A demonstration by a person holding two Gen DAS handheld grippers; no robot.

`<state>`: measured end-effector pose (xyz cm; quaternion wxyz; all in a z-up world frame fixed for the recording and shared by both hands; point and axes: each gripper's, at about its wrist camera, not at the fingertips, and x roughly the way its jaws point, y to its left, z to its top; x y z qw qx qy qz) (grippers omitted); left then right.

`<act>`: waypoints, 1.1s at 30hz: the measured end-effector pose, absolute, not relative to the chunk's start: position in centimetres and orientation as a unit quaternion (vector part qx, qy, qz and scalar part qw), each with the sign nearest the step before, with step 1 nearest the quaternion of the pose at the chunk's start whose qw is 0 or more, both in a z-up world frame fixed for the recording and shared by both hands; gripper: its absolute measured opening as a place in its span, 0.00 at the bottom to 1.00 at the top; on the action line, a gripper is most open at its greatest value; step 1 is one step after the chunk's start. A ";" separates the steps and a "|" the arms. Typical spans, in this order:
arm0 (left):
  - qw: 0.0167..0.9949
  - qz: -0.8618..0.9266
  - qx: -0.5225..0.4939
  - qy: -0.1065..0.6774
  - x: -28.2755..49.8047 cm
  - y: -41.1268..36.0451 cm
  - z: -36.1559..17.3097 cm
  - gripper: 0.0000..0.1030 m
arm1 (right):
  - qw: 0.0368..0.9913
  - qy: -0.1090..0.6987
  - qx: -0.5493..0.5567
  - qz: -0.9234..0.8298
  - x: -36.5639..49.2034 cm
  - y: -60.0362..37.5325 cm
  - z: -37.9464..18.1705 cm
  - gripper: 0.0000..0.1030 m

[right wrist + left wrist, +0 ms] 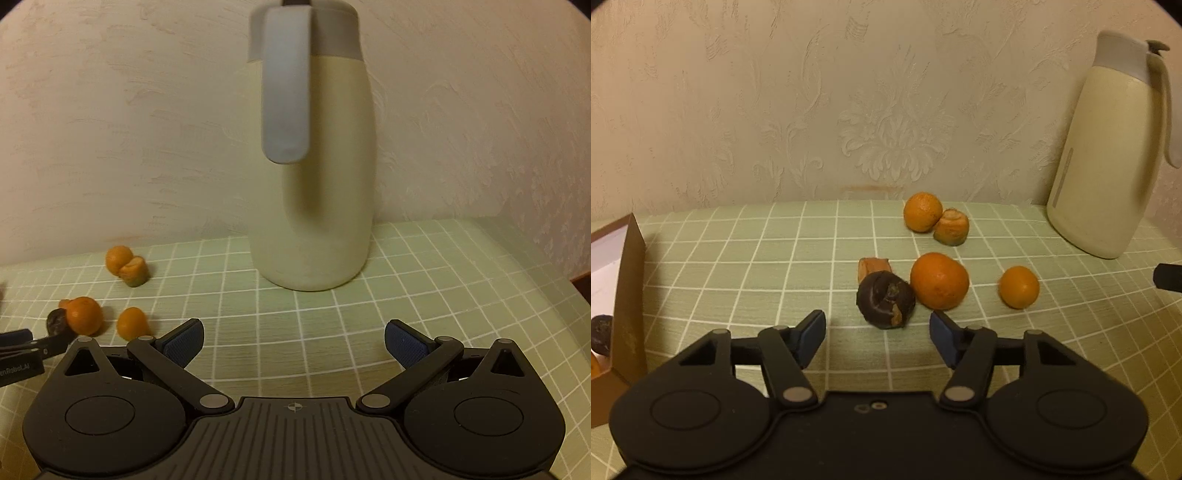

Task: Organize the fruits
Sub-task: 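Grasp the dark chestnut with the left tool while the right tool grasps a small orange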

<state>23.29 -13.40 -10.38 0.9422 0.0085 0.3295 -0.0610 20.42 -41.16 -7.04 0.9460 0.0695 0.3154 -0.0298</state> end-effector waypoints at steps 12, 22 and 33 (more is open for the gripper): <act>0.943 -0.055 0.007 0.328 24.9 -14.1 -11.5 0.35 | 0.944 0.320 0.081 -0.032 21.5 -41.1 -7.7 1.00; 0.945 -0.065 -0.001 0.321 24.5 -13.4 -11.0 0.27 | 0.941 0.325 0.091 -0.008 22.5 -40.2 -8.6 1.00; 0.949 -0.055 -0.008 0.311 22.2 -10.1 -8.9 0.27 | 0.944 0.316 0.070 0.071 24.7 -34.4 -9.2 1.00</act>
